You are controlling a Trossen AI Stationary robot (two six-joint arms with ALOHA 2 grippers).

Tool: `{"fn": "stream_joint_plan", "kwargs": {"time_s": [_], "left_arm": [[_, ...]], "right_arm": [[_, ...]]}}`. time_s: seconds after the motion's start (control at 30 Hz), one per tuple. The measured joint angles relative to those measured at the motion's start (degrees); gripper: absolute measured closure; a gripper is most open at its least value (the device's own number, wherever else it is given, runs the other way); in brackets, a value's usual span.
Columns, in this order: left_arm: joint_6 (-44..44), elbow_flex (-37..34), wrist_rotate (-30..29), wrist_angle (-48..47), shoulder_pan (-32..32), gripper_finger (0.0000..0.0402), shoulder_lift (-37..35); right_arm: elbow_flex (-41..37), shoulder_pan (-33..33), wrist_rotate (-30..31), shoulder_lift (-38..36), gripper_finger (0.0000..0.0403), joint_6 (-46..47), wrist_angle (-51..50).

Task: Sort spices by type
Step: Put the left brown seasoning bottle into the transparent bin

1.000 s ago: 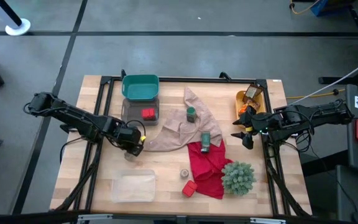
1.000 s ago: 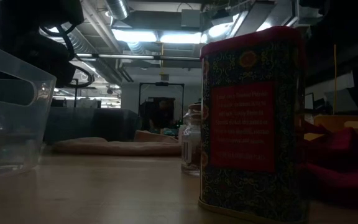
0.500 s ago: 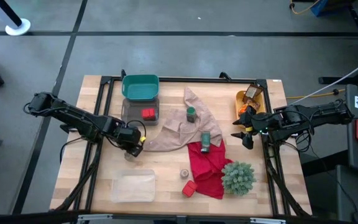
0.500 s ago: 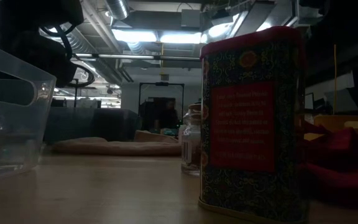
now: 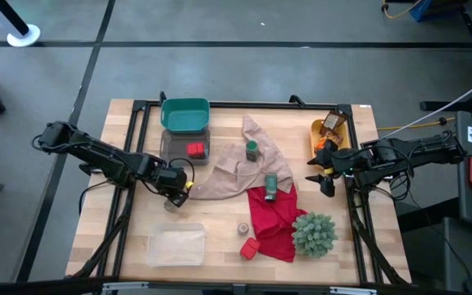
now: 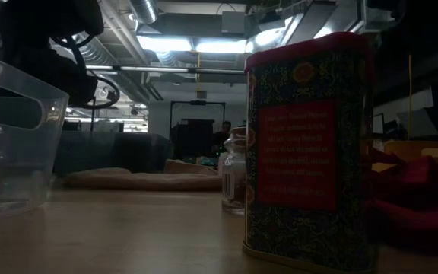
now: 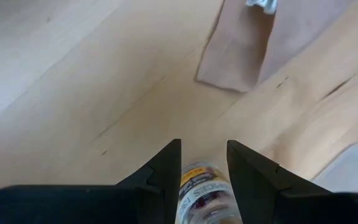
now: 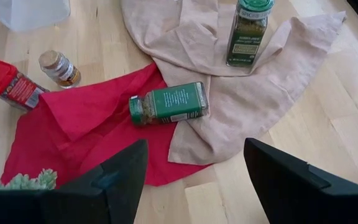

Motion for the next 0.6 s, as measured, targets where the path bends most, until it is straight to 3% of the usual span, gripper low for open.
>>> {"fn": "stream_joint_plan", "kwargs": {"time_s": [0.2,0.43,0.6], "left_arm": [[-0.84,-0.02,-0.37,-0.61,0.02,0.0280,0.00],[-2.31,-0.57,-0.63,-0.27,0.04,0.0199,2.28],[-0.18,-0.24,3.10,-0.08,0.50,0.0161,2.03]], "right_arm": [[0.01,0.00,-2.03,0.41,0.0136,0.00,-0.41],[0.04,0.00,-2.27,0.39,0.0136,0.00,-0.76],[0.04,0.01,-2.29,0.38,0.0136,-0.09,-0.79]]}}
